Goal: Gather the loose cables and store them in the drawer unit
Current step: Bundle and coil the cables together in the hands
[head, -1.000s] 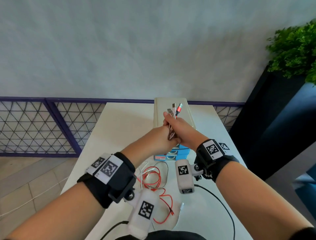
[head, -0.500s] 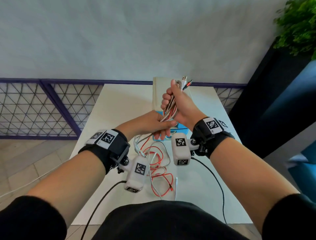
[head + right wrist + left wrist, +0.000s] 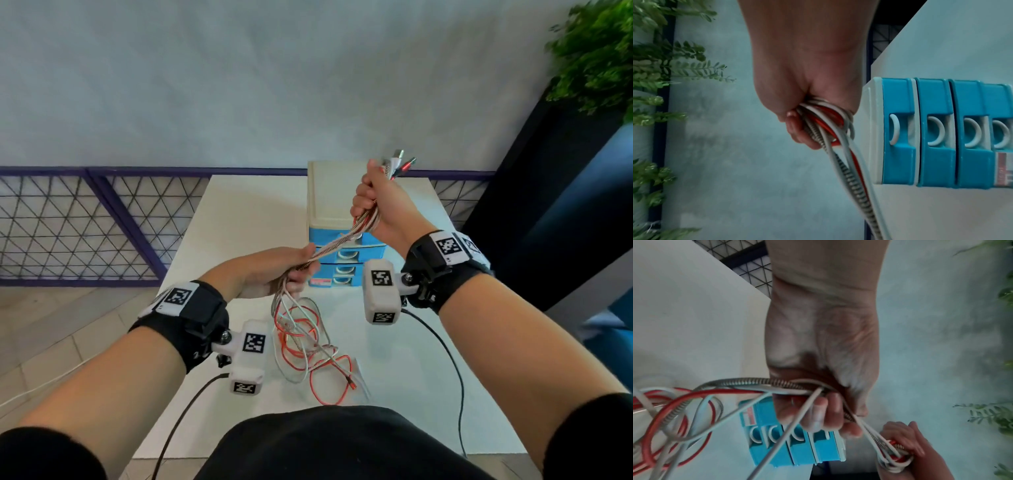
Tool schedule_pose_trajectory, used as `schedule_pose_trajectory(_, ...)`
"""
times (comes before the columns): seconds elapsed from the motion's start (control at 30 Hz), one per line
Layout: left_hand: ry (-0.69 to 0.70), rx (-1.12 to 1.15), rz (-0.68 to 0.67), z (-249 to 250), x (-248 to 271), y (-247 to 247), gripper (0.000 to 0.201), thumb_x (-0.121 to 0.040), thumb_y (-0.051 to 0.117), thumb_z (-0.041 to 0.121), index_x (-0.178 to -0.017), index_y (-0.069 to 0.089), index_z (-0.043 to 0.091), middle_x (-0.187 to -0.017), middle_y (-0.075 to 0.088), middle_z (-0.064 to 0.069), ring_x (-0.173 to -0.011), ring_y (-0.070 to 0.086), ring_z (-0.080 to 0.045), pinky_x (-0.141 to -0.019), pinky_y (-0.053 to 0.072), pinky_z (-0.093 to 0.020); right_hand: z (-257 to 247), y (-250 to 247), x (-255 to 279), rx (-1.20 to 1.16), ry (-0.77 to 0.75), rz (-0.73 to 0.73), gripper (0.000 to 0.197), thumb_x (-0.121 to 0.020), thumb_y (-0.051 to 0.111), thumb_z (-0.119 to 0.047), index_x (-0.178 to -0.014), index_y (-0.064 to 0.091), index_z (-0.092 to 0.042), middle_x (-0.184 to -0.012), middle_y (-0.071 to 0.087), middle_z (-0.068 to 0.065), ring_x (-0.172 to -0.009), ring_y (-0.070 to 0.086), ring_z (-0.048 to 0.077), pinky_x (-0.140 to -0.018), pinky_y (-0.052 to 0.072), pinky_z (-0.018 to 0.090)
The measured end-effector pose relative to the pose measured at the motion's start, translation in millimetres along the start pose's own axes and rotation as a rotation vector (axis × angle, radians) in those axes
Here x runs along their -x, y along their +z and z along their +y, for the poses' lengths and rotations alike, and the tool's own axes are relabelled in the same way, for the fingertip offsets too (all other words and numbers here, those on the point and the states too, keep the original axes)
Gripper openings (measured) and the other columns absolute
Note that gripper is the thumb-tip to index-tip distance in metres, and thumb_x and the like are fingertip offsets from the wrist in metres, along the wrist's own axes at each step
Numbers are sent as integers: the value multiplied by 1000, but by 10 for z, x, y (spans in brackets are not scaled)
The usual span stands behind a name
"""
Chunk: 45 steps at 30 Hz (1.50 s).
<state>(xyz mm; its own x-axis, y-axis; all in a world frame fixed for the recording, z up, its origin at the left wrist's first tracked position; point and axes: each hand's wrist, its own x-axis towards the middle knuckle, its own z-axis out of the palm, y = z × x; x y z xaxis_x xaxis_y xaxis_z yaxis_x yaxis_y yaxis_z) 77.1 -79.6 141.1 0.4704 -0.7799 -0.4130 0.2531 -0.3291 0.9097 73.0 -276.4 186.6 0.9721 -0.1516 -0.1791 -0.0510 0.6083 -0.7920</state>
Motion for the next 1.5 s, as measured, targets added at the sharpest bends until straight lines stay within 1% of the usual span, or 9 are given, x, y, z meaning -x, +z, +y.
schedule_pose_trajectory(0.17, 28, -62, 90, -23, -47, 31, 37, -95, 41, 44, -85, 55, 11, -55, 31, 5, -51, 38, -12, -60, 37, -24, 2, 6, 16, 13, 51, -67, 42, -98, 50, -38, -62, 36, -20, -44, 30, -9, -35, 29, 4, -37, 31, 18)
schedule_pose_trajectory(0.37, 8, 121, 124, -140, -45, -62, 38, -94, 41, 41, -77, 56, 10, -48, 39, 6, -52, 54, -12, -112, 29, -45, -134, -94, -5, 50, 40, -25, 41, -98, 49, -37, -63, 37, -20, -43, 29, -10, -33, 27, 3, -34, 29, 17)
schedule_pose_trajectory(0.5, 100, -84, 314, -46, -132, -84, 33, -98, 42, 33, -77, 56, 11, -50, 40, 8, -47, 47, -8, -92, 47, -45, -93, -110, 45, 288, 116, -50, 34, -99, 50, -31, -68, 43, -18, -50, 40, -5, -39, 40, 7, -41, 41, 19)
schedule_pose_trajectory(0.6, 250, -409, 524, 176, -173, -105, 30, -97, 45, 27, -72, 58, 17, -53, 41, 5, -50, 42, -12, -65, 45, -38, -18, -81, 89, 468, 172, -138, 27, -99, 48, -22, -78, 58, -9, -75, 65, 9, -67, 67, 18, -69, 59, 32)
schedule_pose_trajectory(0.87, 455, -526, 616, 476, -224, -82, 30, -88, 62, 21, -92, 33, 16, -66, 55, 3, -45, 50, 3, -48, 38, -14, 89, -16, 219, 438, 433, -417, 52, -100, 39, -40, -128, 50, 3, -115, 61, 23, -105, 63, 33, -91, 53, 39)
schedule_pose_trajectory(1.03, 479, -590, 641, 471, -207, -82, 40, -81, 70, 26, -91, 31, 20, -67, 61, -5, -42, 50, -3, -44, 39, -15, 102, -15, 240, 443, 464, -425, 43, -100, 37, -44, -112, 54, -6, -91, 71, 18, -70, 71, 20, -65, 60, 30)
schedule_pose_trajectory(1.13, 411, -515, 703, 489, -223, -93, 46, -75, 75, 34, -89, 35, 18, -54, 60, -2, -37, 51, -12, -40, 40, -18, 105, -10, 225, 420, 443, -417, 33, -100, 38, -44, -81, 48, -18, -61, 54, 0, -47, 50, 9, -48, 48, 22)
schedule_pose_trajectory(1.33, 56, -86, 279, 448, -144, -155, 37, -73, 65, 49, -76, 51, 16, -48, 41, 8, -52, 47, -12, -68, 46, -31, 43, -29, 205, 516, 306, -393, 28, -100, 48, -27, -77, 56, -13, -61, 40, 1, -45, 43, 8, -47, 43, 20)
schedule_pose_trajectory(1.5, -7, 67, -3, 369, -42, -207, 46, -87, 39, 55, -68, 50, 15, -58, 41, 3, -61, 44, -14, -66, 38, -25, 27, -66, 215, 615, 262, -406, 20, -96, 54, -12, -76, 54, -9, -57, 42, 1, -45, 44, 9, -47, 43, 20)
